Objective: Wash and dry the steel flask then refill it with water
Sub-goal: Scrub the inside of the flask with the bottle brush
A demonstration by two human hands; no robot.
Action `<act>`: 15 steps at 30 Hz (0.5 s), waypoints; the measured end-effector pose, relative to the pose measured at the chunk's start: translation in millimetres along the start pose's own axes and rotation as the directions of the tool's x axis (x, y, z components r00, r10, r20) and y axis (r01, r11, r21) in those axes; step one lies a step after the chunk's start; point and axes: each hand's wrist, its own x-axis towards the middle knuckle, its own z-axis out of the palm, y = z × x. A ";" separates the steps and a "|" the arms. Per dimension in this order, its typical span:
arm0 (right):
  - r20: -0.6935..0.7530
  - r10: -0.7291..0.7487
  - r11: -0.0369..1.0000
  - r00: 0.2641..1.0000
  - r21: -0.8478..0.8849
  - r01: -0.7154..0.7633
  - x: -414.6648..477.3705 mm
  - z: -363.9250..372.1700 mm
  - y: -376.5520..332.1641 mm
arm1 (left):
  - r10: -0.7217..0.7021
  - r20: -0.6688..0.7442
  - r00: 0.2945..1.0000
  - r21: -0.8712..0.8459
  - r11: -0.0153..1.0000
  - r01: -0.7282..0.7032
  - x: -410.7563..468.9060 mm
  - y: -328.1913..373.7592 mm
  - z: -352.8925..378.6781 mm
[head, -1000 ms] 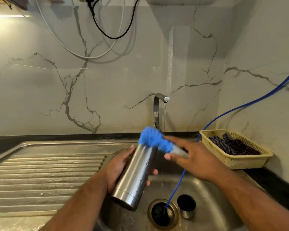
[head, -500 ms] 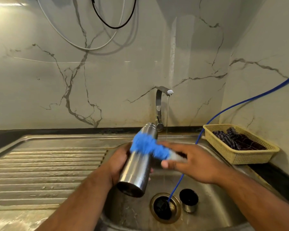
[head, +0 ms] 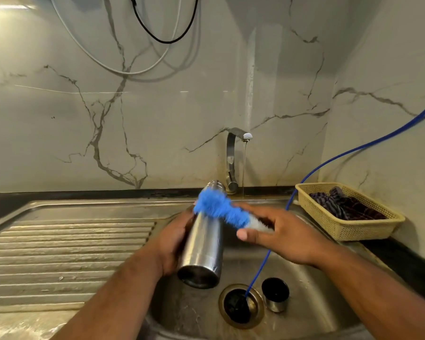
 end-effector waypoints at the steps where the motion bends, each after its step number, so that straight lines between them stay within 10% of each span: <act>1: -0.041 0.001 1.000 0.999 -0.009 -0.002 0.2 -0.9 1.5 | -0.008 0.013 1.000 -0.026 1.000 0.008 -2.1 0.7 1.7; 6: 0.398 -0.045 0.998 0.916 0.057 0.024 -5.1 -0.8 1.0 | -0.024 -0.015 1.000 -0.024 0.999 0.024 6.5 -1.3 -6.7; 11: -0.071 0.025 1.000 0.997 -0.012 -0.026 0.4 0.8 8.9 | -0.080 0.000 0.997 -0.038 0.996 0.080 8.9 -1.9 -6.9; 15: 0.444 -0.019 0.999 0.896 0.039 0.002 -5.7 -3.6 -0.7 | -0.016 -0.034 0.999 0.015 1.000 0.017 7.7 -2.8 -7.4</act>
